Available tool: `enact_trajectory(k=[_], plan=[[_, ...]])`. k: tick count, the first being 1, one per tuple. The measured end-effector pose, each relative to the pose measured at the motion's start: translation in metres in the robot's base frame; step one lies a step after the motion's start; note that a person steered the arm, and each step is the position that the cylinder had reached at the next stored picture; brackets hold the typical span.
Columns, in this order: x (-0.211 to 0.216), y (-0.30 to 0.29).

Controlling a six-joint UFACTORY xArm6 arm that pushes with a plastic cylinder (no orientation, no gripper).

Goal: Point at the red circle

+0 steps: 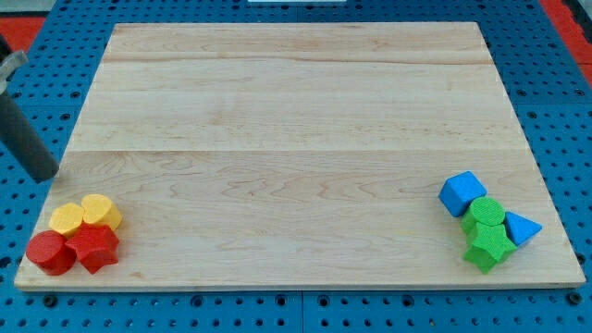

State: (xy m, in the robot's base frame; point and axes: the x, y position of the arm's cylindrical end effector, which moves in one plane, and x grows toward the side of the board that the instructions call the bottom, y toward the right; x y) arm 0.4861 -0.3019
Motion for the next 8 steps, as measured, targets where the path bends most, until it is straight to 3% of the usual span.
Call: enact_trajectory(k=[3, 8], plan=[[0.04, -0.003], [0.065, -0.003]])
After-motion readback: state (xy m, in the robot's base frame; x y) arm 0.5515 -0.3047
